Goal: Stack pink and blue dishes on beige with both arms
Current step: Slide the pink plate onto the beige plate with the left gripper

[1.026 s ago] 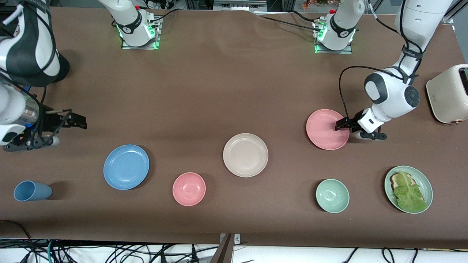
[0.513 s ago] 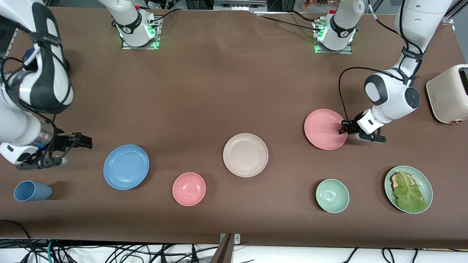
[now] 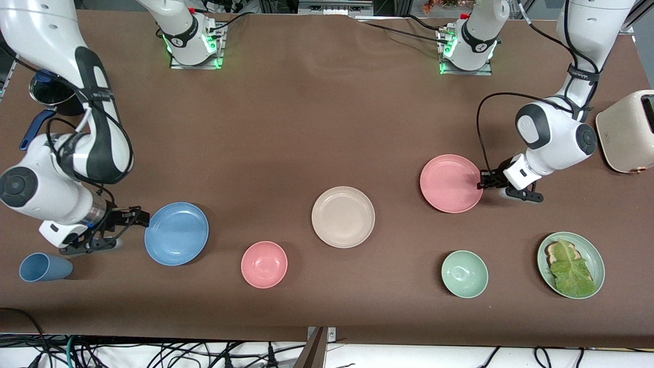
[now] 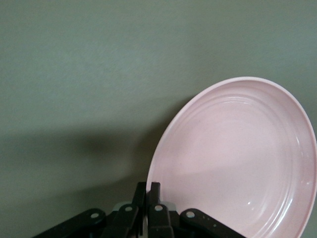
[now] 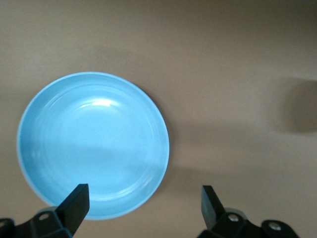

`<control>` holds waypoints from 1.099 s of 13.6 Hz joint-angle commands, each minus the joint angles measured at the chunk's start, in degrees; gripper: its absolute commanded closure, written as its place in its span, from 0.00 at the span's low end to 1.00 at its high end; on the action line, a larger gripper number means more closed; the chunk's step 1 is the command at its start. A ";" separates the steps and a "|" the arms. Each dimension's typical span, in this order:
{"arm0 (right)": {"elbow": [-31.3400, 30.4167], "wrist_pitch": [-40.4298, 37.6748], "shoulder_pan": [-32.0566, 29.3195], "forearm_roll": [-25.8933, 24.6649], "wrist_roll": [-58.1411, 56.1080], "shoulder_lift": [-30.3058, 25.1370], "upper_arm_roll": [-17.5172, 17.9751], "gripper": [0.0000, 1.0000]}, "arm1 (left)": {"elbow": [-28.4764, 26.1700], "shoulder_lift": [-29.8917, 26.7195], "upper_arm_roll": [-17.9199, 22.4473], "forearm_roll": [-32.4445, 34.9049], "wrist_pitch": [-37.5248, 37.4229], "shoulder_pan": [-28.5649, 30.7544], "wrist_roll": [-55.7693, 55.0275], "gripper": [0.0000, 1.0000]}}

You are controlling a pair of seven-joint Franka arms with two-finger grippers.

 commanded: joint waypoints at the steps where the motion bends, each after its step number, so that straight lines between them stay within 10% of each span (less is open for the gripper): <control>1: -0.43 4.41 -0.57 2.80 -1.03 2.84 0.36 0.00 | 8.40 -1.07 0.18 -1.67 -12.48 -0.04 -4.64 1.00; 12: -5.87 17.86 -1.89 3.77 -5.60 6.81 1.15 0.02 | 26.79 9.73 0.09 -1.05 -13.68 -19.10 -36.20 1.00; 15: -6.32 18.14 -1.89 3.86 -5.51 6.81 1.24 0.18 | 27.24 12.89 0.09 -1.05 -6.57 -23.67 -40.35 1.00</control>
